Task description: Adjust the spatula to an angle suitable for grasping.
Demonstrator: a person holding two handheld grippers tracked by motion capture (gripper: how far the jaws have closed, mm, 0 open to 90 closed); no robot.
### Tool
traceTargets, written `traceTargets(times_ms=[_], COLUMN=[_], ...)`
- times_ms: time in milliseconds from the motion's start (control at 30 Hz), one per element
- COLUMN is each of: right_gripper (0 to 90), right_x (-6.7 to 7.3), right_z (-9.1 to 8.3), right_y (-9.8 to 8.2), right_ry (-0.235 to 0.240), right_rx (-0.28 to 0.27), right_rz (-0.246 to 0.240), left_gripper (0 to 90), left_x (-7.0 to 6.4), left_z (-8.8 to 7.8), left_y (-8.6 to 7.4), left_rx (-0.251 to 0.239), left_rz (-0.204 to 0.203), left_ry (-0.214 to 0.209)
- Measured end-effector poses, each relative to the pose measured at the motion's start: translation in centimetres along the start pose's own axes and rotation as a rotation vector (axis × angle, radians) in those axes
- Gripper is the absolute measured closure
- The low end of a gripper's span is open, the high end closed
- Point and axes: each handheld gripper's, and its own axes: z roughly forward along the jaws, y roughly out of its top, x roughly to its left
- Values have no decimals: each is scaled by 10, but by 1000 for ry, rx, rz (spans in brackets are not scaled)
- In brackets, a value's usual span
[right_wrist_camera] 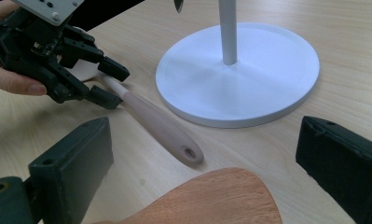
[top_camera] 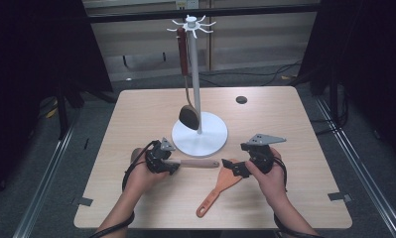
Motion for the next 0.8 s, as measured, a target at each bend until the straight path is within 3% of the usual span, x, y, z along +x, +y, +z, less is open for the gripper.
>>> traceTargets(times_ms=[267, 300, 333, 400, 433, 500, 567, 667, 700, 800], right_gripper=[38, 38, 38, 38, 38, 38, 38, 38, 38, 38], right_x=[0, 0, -1, -1, -1, -2, -2, -3, -3, -1], right_z=[0, 0, 0, 0, 0, 0, 0, 0, 0, 1], right_y=[0, 0, 0, 0, 0, 0, 0, 0, 0, 0], right_ry=[1, 1, 1, 2, 0, -2, 1, 3, 5, 7], right_rx=[1, 2, 2, 0, 1, 0, -3, -3, -3, 1], right_rz=[1, -3, -3, -1, 1, 2, 6, 10, 6, 10], left_gripper=[537, 550, 559, 572, 580, 593, 608, 622, 624, 637], left_x=[-6, -5, -8, -8, -7, -11, -10, -11, -9, -9], left_z=[-4, -6, -6, -8, -10, -10, -11, -9, -7, -6], left_y=[5, 6, 6, 7, 7, 8, 10, 12, 11, 9], left_rx=[71, 104, 92, 121, 144, 137, 173, 179, 155, 118], left_rz=[77, 114, 96, 121, 153, 135, 166, 179, 189, 160], left_ry=[25, 26, 30, 26, 24, 24, 14, 10, 3, -33])
